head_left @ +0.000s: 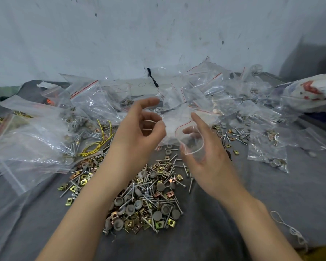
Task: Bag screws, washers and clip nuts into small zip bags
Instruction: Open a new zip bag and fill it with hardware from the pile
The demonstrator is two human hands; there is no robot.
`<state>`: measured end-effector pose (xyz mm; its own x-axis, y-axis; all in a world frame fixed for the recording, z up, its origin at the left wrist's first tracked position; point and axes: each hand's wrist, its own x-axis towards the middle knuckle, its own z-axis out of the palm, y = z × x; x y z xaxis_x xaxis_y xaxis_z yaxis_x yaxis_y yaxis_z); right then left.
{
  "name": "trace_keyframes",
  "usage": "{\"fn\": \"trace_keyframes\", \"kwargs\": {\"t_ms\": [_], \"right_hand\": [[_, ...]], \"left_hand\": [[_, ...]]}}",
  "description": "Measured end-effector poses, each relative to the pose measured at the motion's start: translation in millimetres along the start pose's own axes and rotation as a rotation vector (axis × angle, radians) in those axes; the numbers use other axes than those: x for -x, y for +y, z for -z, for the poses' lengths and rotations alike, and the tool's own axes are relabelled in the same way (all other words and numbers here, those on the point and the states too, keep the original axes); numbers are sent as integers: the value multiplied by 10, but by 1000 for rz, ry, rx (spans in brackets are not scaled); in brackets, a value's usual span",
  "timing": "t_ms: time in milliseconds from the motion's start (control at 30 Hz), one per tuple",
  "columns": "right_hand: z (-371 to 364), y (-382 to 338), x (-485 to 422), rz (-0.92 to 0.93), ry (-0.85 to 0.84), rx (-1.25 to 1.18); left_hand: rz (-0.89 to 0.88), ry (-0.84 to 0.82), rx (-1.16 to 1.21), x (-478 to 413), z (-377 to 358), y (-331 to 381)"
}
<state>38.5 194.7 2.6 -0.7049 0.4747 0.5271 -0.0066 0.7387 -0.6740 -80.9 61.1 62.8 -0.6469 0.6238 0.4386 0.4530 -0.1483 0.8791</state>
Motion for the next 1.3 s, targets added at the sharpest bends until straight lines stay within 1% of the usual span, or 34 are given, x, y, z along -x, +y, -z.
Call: {"fn": "trace_keyframes", "kwargs": {"t_ms": [67,167,267,333,433,500,567,700,733,800,867,933,1033,1133,1233,1300], "right_hand": [[-6,4,0,0,3,-8],[-16,38,-4,-15,18,-33],[-7,67,-17,-36,42,-69],[6,68,-29,-41,59,-109],[33,65,-37,-63,76,-176],[60,71,-37,-70,94,-215],[90,74,-42,-77,112,-245],[146,75,-56,-91,150,-267],[162,76,-56,-91,154,-270],[191,81,-54,-98,161,-277],[205,90,-53,-103,167,-277],[204,93,-47,-100,169,-262],[183,88,-47,-94,164,-245],[161,92,-53,-93,145,-255],[146,104,-57,-95,136,-272],[140,109,-61,-97,137,-276]], "left_hand": [[-58,-48,6,-7,-84,106],[-144,-114,-63,11,-220,204],[-181,-109,-142,-2,-241,225],[-157,-54,-139,-36,-172,216],[-50,37,-120,-99,-25,170],[36,37,-182,-111,60,103],[101,-60,-310,-79,117,23],[194,-445,-673,65,143,-126],[218,-513,-762,99,138,-154],[249,-592,-883,147,118,-191],[275,-662,-947,181,90,-204],[276,-697,-1008,217,62,-194],[174,-682,-1144,288,3,-176],[115,-658,-1156,339,-64,-193],[114,-651,-1157,333,-87,-201],[113,-674,-1156,312,-82,-211]]}}
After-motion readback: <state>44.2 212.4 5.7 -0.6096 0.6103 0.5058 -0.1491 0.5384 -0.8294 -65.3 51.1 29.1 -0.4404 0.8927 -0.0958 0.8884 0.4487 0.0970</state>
